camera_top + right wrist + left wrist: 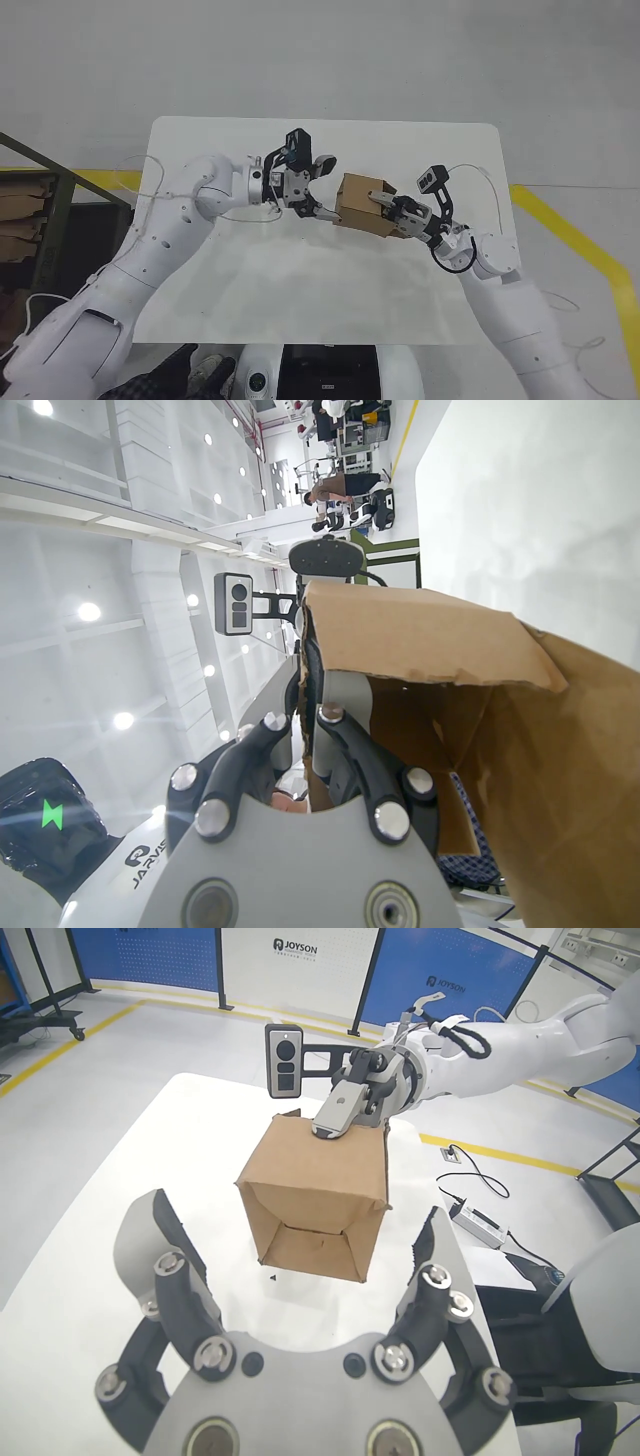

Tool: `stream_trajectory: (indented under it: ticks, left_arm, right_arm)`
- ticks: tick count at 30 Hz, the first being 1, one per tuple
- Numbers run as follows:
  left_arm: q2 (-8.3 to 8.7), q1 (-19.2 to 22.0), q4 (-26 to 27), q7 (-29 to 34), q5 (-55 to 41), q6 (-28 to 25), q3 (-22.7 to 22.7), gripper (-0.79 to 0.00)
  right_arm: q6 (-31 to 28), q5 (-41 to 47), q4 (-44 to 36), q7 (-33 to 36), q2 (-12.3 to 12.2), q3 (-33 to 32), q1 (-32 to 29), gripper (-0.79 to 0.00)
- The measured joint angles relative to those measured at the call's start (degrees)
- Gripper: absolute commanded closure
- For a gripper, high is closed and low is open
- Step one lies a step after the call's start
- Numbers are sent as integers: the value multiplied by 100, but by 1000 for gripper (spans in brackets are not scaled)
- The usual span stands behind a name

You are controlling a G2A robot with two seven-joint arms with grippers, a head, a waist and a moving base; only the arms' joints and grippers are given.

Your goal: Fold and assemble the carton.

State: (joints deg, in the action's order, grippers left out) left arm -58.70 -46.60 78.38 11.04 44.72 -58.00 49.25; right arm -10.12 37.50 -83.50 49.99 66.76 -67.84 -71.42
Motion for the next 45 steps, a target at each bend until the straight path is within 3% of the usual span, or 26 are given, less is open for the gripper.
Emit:
stream_trajectory:
  ticks: [9, 25, 45]
  left_arm:
    - [85, 154, -174, -901, 504, 0, -447, -785]
    - [71, 698, -439, -1072, 270, 0, -1344, -785]
    - [-28, 855, -668, -1209, 295, 0, -1555, -748]
  right_arm:
    - [-318, 7, 258, 293, 28, 52, 108, 0]
    - [-555, -246, 224, 242, 36, 22, 55, 0]
    - [-490, -487, -29, 143, 25, -17, -86, 0]
